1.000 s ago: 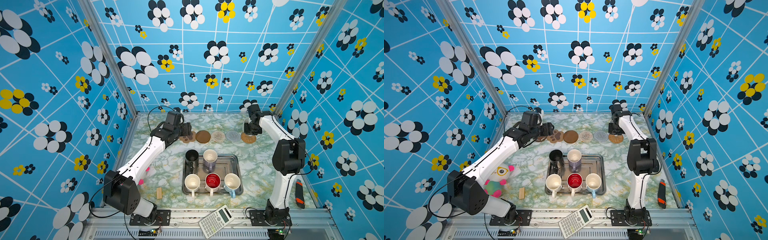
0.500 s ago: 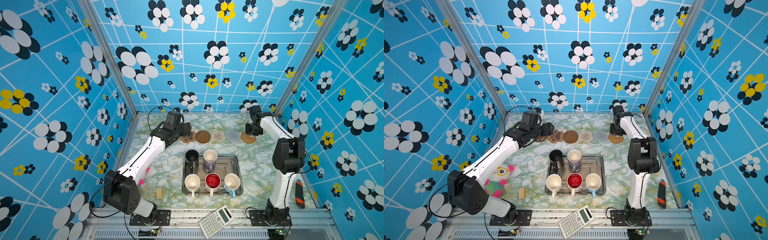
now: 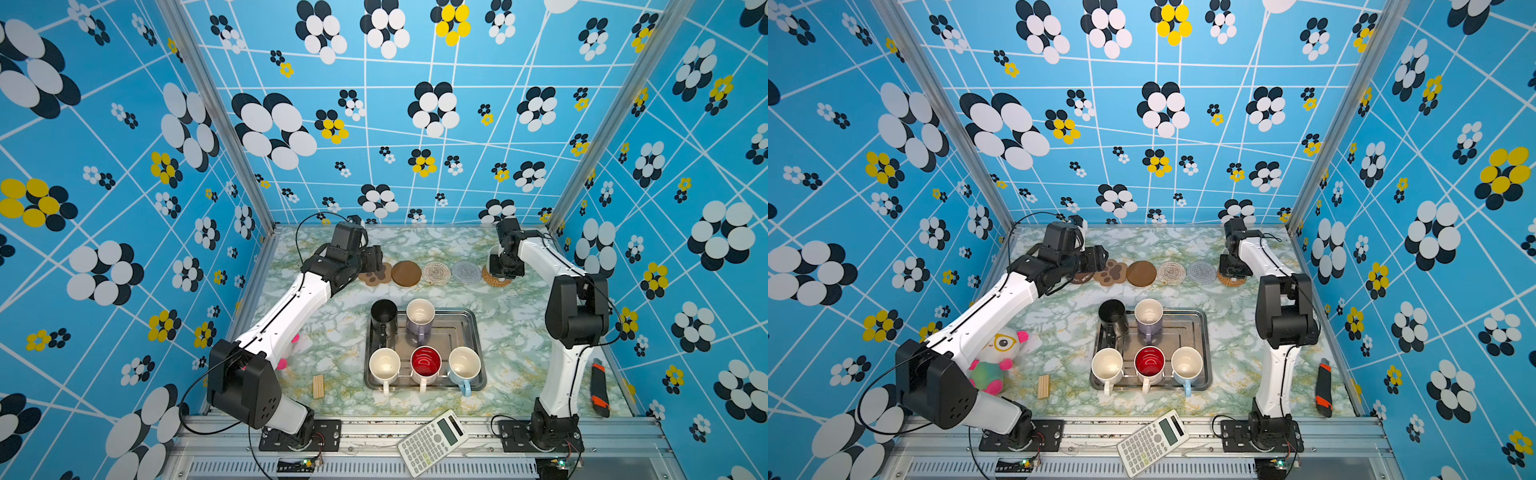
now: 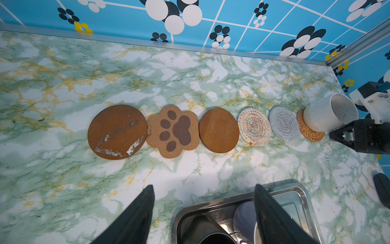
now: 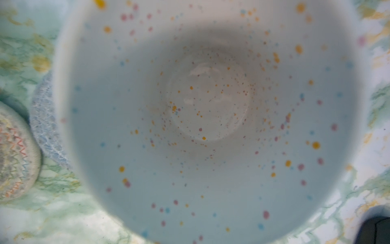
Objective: Place cups on coasters
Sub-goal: Place the cup on the coaster.
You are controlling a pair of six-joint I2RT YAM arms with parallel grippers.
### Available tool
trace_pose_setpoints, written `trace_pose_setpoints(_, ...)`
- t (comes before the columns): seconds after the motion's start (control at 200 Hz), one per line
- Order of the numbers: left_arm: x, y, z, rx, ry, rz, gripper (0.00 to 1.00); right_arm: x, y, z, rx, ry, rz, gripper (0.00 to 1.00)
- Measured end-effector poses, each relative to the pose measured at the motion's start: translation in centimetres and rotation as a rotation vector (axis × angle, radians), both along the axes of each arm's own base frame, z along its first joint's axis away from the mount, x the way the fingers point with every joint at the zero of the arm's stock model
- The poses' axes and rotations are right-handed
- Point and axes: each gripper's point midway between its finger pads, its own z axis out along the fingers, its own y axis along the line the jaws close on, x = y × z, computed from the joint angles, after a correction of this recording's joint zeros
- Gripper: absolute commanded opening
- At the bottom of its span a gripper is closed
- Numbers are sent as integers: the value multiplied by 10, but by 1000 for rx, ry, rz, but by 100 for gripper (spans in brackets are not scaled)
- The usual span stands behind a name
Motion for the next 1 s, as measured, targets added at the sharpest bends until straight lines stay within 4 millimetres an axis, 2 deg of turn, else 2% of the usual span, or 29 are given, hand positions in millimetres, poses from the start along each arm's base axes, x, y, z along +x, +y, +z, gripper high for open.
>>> trace_pose_setpoints(1.0,-1,0,-3,3,23,4,75,-3,1,-2,7,-8,-1,0)
